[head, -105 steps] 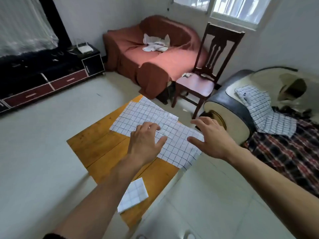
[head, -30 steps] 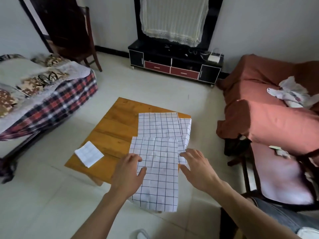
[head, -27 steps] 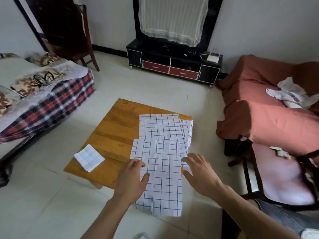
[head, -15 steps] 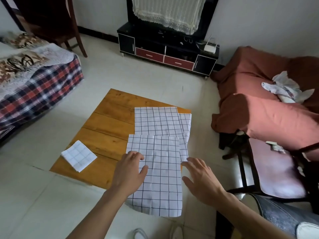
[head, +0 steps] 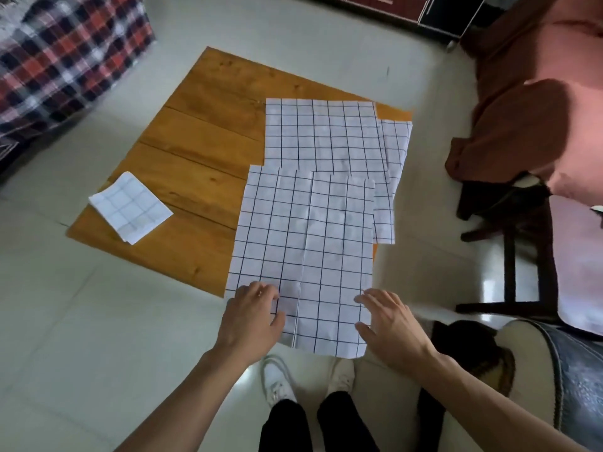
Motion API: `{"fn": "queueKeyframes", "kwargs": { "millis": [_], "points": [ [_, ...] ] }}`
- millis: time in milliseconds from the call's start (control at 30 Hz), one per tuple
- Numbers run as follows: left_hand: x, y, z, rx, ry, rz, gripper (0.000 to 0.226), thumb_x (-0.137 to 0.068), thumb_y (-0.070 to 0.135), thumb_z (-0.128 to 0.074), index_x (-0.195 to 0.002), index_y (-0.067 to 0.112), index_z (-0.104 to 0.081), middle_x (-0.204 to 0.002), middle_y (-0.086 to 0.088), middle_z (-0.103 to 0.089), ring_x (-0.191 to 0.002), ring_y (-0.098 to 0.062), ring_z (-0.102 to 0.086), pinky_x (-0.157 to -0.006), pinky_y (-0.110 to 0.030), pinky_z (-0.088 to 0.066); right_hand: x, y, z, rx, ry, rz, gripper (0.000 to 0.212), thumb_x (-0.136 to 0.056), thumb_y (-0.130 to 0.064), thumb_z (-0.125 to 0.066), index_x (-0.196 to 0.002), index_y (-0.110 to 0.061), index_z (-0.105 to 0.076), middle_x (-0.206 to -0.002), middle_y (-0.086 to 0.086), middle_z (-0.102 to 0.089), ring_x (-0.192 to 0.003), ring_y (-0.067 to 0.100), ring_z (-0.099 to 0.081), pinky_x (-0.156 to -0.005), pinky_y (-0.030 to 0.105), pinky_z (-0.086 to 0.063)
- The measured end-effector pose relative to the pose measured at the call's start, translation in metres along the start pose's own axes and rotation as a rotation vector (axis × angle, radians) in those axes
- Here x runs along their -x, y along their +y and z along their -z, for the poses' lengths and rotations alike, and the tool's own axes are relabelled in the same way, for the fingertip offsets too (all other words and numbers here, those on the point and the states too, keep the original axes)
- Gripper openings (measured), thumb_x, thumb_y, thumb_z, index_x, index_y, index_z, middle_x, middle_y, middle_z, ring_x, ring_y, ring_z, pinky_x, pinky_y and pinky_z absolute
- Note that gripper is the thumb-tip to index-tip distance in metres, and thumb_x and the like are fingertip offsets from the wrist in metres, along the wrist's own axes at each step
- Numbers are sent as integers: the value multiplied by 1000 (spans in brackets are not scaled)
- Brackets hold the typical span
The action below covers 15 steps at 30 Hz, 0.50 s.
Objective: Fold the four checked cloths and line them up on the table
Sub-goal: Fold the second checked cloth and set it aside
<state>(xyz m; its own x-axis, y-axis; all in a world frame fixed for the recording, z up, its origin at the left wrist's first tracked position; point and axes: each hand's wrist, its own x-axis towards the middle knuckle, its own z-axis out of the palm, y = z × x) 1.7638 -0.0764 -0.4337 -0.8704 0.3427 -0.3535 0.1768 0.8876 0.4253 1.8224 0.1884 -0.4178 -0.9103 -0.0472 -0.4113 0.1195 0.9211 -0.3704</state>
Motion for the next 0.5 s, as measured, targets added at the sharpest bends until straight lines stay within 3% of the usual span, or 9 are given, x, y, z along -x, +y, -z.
{"fn": "queueKeyframes", "kwargs": {
  "millis": [100,167,267,400,500],
  "points": [
    [-4,-19,-41,-74,-10,-34,38,-89,41,-57,-122,22,-54,-127,3,-52,-115,-23,-49,-92,-38,-46,-9,14,-47,-14,-29,65,61,-79,-43,-68,-135,-26,-51,-135,-6,-50,-127,20,-45,-98,40,-45],
    [-7,-29,-62,-107,-8,-99,47,-83,49,-57,-122,22,-55,-132,2,-50,-118,-24,-49,-91,-38,-47,-11,19,-74,-2,-43,113,77,-70,-48,-76,-139,-29,-45,-140,-4,-46,-133,21,-40,-102,41,-44],
    [-12,-37,-82,-143,-20,-167,65,-73,65,-49,-122,23,-55,-137,1,-45,-122,-22,-45,-95,-37,-45,-13,21,-107,71,-48,170,97,-59,-49,-83,-143,-30,-38,-152,3,-34,-146,25,-22,-111,41,-29],
    [-10,-39,-92,-211,-4,-198,81,-65,69,-66,-129,22,-52,-144,-2,-40,-128,-25,-43,-103,-43,-40,-12,22,-133,207,-61,202,118,-54,-53,-85,-152,-25,-26,-160,12,-19,-150,30,-9,-122,45,-11],
    [-10,-38,-98,-284,-25,-191,97,-58,70,-74,-136,20,-46,-151,-6,-33,-136,-29,-36,-109,-45,-33,-13,20,-146,278,-24,217,120,-59,-36,-86,-156,-23,-16,-161,18,-17,-150,35,-12,-119,49,-8]
  ]
}}
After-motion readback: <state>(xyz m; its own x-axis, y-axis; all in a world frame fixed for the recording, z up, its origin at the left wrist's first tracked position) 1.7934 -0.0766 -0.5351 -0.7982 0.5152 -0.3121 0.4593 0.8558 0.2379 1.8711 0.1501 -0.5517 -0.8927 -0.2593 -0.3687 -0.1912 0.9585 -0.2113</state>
